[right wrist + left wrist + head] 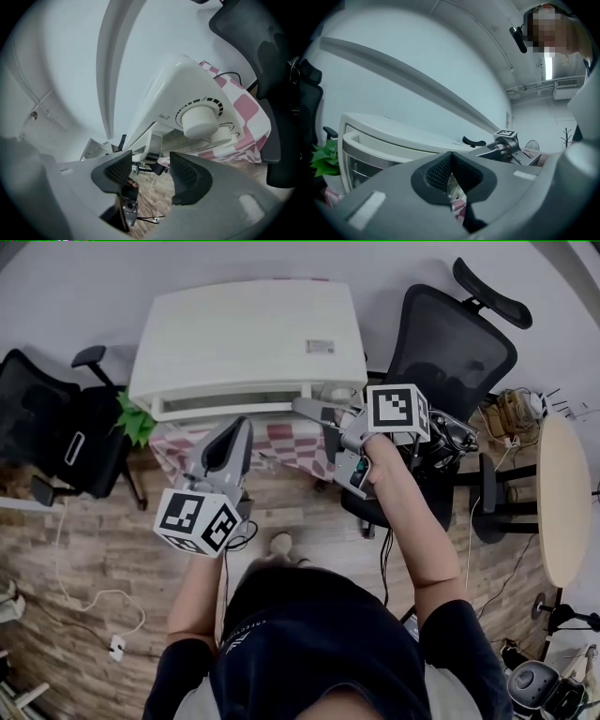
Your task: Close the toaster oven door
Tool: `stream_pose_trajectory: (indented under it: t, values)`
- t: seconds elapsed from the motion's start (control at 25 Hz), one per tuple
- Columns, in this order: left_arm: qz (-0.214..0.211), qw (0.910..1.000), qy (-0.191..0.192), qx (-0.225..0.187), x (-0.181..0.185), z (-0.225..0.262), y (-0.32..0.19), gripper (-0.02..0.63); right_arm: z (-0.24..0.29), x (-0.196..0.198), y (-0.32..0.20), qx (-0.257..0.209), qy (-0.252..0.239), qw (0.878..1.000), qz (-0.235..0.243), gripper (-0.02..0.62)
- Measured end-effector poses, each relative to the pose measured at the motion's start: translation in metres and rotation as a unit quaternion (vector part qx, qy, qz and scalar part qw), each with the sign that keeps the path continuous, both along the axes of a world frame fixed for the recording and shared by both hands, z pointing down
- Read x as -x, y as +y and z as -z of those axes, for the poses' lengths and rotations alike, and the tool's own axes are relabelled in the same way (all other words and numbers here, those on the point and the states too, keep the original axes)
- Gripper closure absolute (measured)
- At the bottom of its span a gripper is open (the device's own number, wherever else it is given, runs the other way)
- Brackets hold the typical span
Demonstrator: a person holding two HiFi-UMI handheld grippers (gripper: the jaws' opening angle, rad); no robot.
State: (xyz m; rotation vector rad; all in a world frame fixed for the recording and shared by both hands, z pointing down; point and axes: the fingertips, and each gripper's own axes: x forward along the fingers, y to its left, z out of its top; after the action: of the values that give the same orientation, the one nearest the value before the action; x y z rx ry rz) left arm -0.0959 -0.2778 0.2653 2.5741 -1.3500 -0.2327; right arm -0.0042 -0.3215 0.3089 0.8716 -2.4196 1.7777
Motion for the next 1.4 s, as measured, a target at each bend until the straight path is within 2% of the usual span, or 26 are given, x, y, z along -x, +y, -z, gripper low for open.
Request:
stream_pose_trajectory:
  t: [0.12, 0.24, 0.36, 0.52, 0.64, 0.88, 1.12, 1.4]
  values:
    - [0.005, 1.0, -0.001, -0.001, 0.001, 0.001, 0.002, 0.59, 0.001, -0.002, 0.007, -0.02, 0.01, 1.0, -0.007, 0.355]
    - [0.013, 0.9999, -0.002, 0.002, 0.004, 0.001, 0.006, 0.59, 0.005, -0.007, 0.012, -0.05, 0.021, 0.998, -0.026, 0.395]
    - [0.022, 0.9997, 0.002, 0.008, 0.007, 0.0, 0.011, 0.59, 0.005, -0.014, 0.018, -0.076, 0.039, 0.995, -0.047, 0.463]
    - [0.03, 0.9995, 0.004, 0.013, 0.01, -0.001, 0.019, 0.59, 0.009, -0.024, 0.026, -0.125, 0.058, 0.986, -0.091, 0.593]
    - [0.035, 0.9993, 0.005, 0.015, 0.013, -0.002, 0.024, 0.589, 0.019, -0.029, 0.037, -0.178, 0.058, 0.976, -0.109, 0.594]
    - [0.041, 0.9989, 0.006, 0.019, 0.013, -0.003, 0.035, 0.59, 0.024, -0.034, 0.055, -0.241, 0.095, 0.959, -0.112, 0.594]
    - [0.052, 0.9984, 0.006, 0.022, 0.021, -0.006, 0.045, 0.59, 0.022, -0.034, 0.07, -0.314, 0.178, 0.925, -0.116, 0.594]
    - [0.06, 0.9979, -0.005, 0.024, 0.025, -0.01, 0.055, 0.591, 0.025, -0.036, 0.081, -0.361, 0.23, 0.895, -0.124, 0.594]
